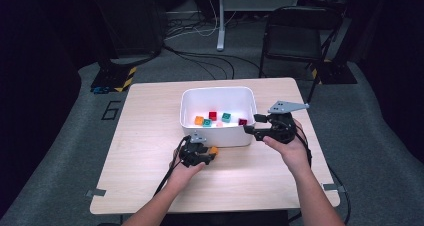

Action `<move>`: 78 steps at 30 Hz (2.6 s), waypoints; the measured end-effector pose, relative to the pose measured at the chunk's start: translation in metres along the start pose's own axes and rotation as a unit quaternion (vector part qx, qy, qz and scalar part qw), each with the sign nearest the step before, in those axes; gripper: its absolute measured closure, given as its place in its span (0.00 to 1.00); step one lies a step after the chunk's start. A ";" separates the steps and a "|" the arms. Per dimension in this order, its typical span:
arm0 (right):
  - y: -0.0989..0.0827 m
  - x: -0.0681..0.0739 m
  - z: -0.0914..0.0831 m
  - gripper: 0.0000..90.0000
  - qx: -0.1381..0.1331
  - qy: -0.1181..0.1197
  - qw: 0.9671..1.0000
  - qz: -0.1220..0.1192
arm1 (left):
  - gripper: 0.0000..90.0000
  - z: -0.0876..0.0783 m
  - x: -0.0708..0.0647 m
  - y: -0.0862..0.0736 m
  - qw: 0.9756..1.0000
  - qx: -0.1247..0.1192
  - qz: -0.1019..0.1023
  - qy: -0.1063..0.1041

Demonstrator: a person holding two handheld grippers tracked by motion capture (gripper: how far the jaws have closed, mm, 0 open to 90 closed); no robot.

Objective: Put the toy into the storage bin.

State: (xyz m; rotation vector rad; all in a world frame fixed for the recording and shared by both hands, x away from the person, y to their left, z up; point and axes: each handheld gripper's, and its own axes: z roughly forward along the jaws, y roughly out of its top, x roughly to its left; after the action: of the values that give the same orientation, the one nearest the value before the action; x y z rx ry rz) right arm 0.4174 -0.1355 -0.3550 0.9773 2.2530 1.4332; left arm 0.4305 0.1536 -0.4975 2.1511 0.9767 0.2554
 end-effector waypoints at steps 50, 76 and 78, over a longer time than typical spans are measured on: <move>-0.001 -0.002 0.000 0.44 -0.003 0.003 1.000 0.004 | 0.75 -0.031 -0.022 0.028 0.999 -0.009 0.028 -0.038; -0.002 -0.006 0.000 0.44 -0.004 0.002 1.000 0.010 | 0.75 -0.092 0.010 0.122 0.997 -0.050 0.037 -0.046; -0.002 -0.006 0.000 0.44 -0.004 0.003 1.000 0.010 | 0.75 -0.086 0.018 0.132 0.998 -0.048 0.030 -0.041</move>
State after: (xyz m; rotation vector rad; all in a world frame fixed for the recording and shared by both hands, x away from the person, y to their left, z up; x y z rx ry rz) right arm 0.4214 -0.1401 -0.3572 0.9963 2.2462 1.4529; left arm 0.4786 0.1565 -0.3465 2.0888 0.8387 0.2364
